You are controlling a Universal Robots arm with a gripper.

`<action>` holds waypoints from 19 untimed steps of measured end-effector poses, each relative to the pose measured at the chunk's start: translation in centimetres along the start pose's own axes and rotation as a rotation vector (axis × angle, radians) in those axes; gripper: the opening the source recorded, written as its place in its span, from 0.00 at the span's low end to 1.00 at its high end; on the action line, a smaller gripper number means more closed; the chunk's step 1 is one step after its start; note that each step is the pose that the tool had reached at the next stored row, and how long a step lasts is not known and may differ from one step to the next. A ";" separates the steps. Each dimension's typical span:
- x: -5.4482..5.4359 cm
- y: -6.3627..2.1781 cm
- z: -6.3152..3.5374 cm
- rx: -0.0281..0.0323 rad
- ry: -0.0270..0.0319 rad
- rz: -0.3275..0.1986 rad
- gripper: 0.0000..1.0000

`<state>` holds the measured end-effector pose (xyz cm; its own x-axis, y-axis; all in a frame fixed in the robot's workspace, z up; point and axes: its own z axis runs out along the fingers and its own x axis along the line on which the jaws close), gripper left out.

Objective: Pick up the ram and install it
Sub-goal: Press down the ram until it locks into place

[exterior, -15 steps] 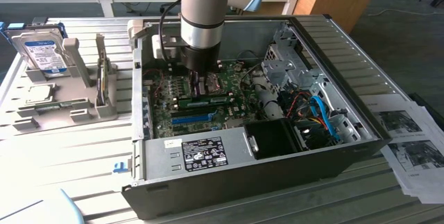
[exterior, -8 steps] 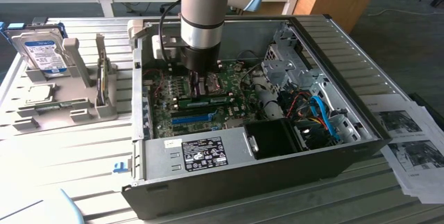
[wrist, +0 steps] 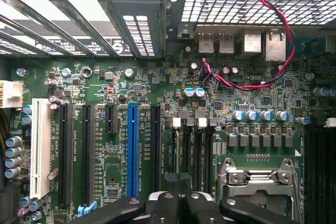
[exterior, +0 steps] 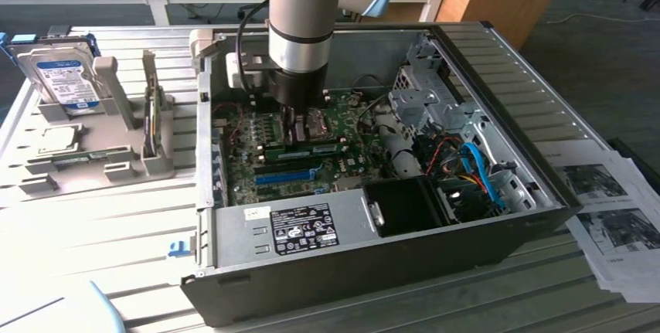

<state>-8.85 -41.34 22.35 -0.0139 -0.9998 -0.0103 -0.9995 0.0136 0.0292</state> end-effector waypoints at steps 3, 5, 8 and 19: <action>0.0 0.00 0.02 0.0000 0.0000 0.000 0.09; 0.0 0.00 0.03 0.0000 -0.0001 0.000 0.09; 0.0 0.00 0.03 0.0000 -0.0001 0.000 0.09; 0.0 0.00 0.07 0.0000 0.0001 0.000 0.09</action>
<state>-8.85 -41.34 22.28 -0.0138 -0.9999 -0.0102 -0.9995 0.0135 0.0292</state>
